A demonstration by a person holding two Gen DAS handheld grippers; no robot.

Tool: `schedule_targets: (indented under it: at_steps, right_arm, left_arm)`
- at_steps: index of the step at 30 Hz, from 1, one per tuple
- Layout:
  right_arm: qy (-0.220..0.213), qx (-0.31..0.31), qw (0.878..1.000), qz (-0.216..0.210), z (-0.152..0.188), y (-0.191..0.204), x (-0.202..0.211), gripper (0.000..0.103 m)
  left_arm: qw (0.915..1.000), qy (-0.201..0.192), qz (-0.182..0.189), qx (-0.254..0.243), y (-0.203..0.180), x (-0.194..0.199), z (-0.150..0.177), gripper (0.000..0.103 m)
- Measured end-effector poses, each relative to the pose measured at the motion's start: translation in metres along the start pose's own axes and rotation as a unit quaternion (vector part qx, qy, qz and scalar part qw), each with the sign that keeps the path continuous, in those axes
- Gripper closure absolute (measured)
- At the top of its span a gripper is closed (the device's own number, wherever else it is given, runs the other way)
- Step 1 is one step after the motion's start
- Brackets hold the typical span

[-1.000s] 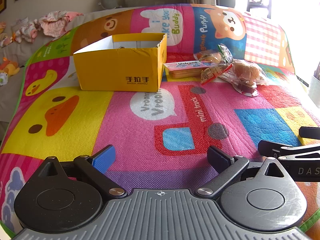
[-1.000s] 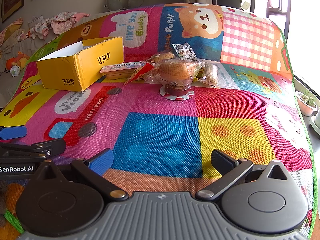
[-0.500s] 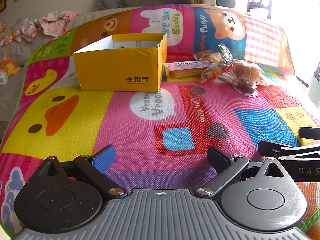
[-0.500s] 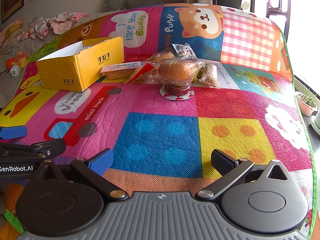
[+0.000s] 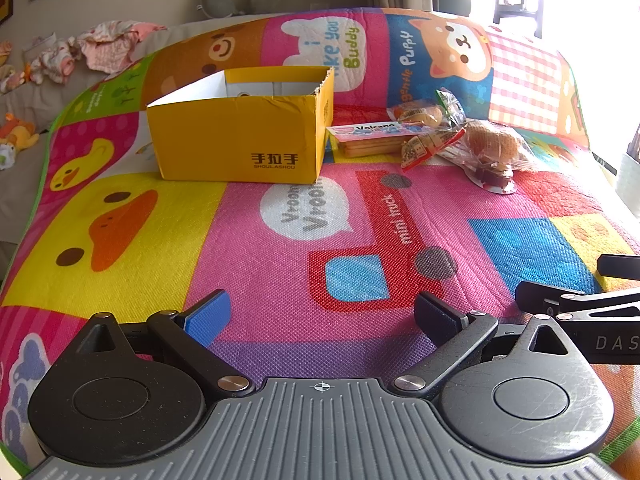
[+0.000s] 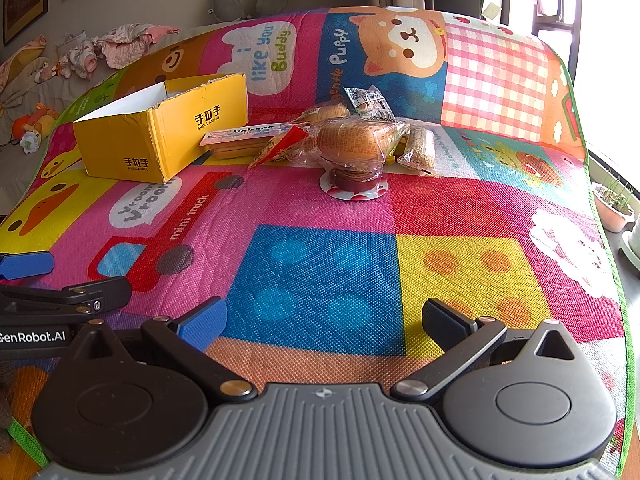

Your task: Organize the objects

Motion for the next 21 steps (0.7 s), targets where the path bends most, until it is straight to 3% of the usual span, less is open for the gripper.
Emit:
schedule_targets:
  at_steps: [21]
  right_arm:
    - [0.0, 0.0, 1.0, 0.0, -0.0001, 0.0, 0.0, 0.0]
  left_arm:
    - [1.0, 0.0, -0.002, -0.002, 0.0003, -0.0015, 0.0001, 0.001]
Point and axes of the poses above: each gripper's, at about its wrist camera, not at the fingertips, and x roughly against the way its jaws point, y to its left, z to its underside, the point moved 2 cm from there along -x, roughly the way its jaws point, and after that the axes turned 8 degrees about x, right-handed, at the moved point
